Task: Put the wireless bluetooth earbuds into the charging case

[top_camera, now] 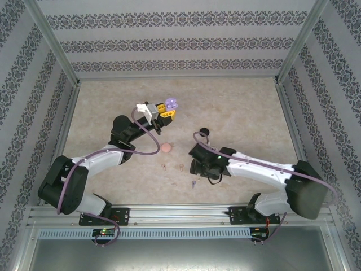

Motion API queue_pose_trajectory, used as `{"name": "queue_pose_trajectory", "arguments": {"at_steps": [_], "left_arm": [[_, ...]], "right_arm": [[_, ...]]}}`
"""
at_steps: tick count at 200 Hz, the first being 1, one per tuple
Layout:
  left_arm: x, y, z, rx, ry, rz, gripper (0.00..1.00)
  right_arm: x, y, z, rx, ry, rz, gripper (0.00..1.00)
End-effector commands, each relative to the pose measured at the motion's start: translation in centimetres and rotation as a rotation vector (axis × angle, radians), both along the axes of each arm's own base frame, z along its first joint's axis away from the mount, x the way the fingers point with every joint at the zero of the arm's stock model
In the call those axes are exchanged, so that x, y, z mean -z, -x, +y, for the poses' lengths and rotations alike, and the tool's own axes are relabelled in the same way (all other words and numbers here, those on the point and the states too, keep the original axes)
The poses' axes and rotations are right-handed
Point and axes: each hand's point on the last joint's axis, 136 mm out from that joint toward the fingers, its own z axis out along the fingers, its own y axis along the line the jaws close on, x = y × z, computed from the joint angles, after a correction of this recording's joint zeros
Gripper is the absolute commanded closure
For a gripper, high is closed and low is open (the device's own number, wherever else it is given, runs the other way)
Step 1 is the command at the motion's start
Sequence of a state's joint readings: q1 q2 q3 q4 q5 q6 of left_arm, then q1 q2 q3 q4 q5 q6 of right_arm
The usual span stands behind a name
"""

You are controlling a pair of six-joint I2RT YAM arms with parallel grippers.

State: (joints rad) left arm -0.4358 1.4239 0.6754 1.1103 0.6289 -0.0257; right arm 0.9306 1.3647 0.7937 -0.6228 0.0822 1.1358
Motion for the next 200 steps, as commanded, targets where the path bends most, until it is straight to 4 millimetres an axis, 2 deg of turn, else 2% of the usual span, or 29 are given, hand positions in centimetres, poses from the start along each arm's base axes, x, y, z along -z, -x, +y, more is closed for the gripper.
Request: {"name": "queue_pose_trajectory", "arguments": {"at_steps": [1, 30, 65, 200], "left_arm": [[-2.4, 0.7, 1.6, -0.041, 0.042, -0.101, 1.0], [-2.8, 1.0, 2.5, -0.063, 0.054, -0.112, 1.0], [-3.1, 1.5, 3.2, -0.075, 0.063, -0.123, 1.0], [-2.8, 2.0, 4.0, -0.089, 0.071, -0.128, 1.0]], "right_arm": [[0.4, 0.1, 0.6, 0.066, 0.055, 0.013, 0.39], [1.5, 1.0, 1.6, 0.086, 0.097, 0.039, 0.43], [1.9, 1.3, 2.9, 0.082, 0.126, 0.051, 0.48], [4.5, 2.7, 2.4, 0.123, 0.158, 0.129, 0.59]]}}
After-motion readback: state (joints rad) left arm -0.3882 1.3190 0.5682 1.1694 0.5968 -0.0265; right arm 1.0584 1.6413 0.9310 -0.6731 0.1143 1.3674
